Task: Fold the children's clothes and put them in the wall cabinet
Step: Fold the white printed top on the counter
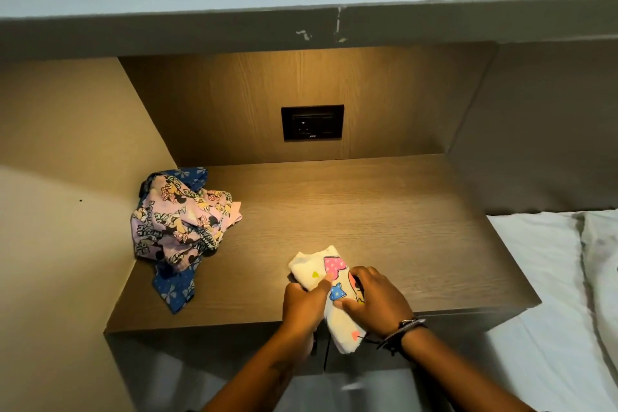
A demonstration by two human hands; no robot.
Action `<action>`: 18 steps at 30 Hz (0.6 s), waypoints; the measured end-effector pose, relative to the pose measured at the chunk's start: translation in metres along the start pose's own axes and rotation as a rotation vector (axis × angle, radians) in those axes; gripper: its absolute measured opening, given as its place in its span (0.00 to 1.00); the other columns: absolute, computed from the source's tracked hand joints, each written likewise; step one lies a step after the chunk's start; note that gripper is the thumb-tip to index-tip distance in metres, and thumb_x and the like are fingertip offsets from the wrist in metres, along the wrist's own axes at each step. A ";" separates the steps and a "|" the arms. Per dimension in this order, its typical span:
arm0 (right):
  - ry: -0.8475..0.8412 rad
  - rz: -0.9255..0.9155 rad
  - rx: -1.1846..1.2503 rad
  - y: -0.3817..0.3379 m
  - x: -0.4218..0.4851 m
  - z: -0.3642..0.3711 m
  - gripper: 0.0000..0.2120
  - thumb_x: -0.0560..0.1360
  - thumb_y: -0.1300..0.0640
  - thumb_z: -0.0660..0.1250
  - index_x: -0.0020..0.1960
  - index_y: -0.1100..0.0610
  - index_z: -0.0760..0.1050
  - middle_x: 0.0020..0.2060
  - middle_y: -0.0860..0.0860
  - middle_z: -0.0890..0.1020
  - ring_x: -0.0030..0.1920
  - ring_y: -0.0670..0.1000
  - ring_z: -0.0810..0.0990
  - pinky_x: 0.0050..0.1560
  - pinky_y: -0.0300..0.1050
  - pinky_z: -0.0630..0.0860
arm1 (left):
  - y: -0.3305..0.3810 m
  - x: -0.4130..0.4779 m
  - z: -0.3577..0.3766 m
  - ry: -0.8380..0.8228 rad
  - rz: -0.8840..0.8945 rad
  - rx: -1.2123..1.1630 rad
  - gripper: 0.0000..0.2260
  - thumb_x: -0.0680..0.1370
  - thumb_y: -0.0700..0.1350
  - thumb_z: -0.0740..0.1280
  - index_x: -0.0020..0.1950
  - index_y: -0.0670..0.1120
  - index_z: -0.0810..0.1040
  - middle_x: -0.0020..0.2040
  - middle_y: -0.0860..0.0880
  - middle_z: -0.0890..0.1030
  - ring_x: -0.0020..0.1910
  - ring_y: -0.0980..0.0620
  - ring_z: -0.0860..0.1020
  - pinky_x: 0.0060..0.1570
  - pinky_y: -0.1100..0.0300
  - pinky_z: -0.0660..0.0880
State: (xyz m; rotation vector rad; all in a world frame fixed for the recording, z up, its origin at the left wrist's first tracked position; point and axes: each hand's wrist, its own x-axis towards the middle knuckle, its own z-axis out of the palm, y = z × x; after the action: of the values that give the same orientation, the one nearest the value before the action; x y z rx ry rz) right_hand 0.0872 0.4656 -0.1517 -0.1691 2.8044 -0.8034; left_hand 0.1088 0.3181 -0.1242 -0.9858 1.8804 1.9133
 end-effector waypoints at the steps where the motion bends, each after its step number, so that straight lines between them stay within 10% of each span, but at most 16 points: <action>1: -0.003 0.001 0.033 0.000 0.000 0.000 0.26 0.66 0.39 0.70 0.59 0.49 0.70 0.51 0.47 0.77 0.48 0.48 0.76 0.47 0.45 0.76 | 0.006 0.003 0.003 -0.035 0.009 0.011 0.13 0.77 0.47 0.69 0.58 0.43 0.77 0.52 0.44 0.85 0.41 0.49 0.83 0.30 0.62 0.79; 6: -0.015 0.052 0.549 0.013 -0.006 -0.016 0.23 0.63 0.46 0.78 0.53 0.44 0.71 0.37 0.45 0.77 0.34 0.41 0.75 0.38 0.40 0.75 | 0.032 0.003 0.022 -0.214 0.058 0.079 0.13 0.80 0.48 0.64 0.60 0.42 0.78 0.49 0.41 0.86 0.45 0.42 0.85 0.51 0.43 0.81; 12: -0.015 0.174 1.275 0.049 -0.009 -0.070 0.30 0.64 0.57 0.80 0.62 0.58 0.71 0.52 0.57 0.84 0.51 0.56 0.84 0.46 0.49 0.82 | 0.056 -0.004 0.072 -0.605 0.001 -0.233 0.19 0.82 0.52 0.59 0.64 0.41 0.76 0.58 0.37 0.82 0.56 0.36 0.81 0.59 0.39 0.76; 18: -0.083 0.260 1.185 0.111 -0.013 -0.126 0.23 0.64 0.62 0.77 0.58 0.63 0.77 0.50 0.57 0.86 0.50 0.58 0.85 0.46 0.50 0.81 | 0.066 -0.009 0.169 -0.671 0.007 -0.276 0.22 0.82 0.56 0.56 0.66 0.43 0.74 0.63 0.38 0.80 0.61 0.38 0.78 0.65 0.39 0.71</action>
State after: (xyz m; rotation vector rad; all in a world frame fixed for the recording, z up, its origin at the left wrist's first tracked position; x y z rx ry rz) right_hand 0.0643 0.6261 -0.1047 0.3357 1.7787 -2.0765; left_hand 0.0281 0.4757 -0.0811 -0.3149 1.2608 2.1794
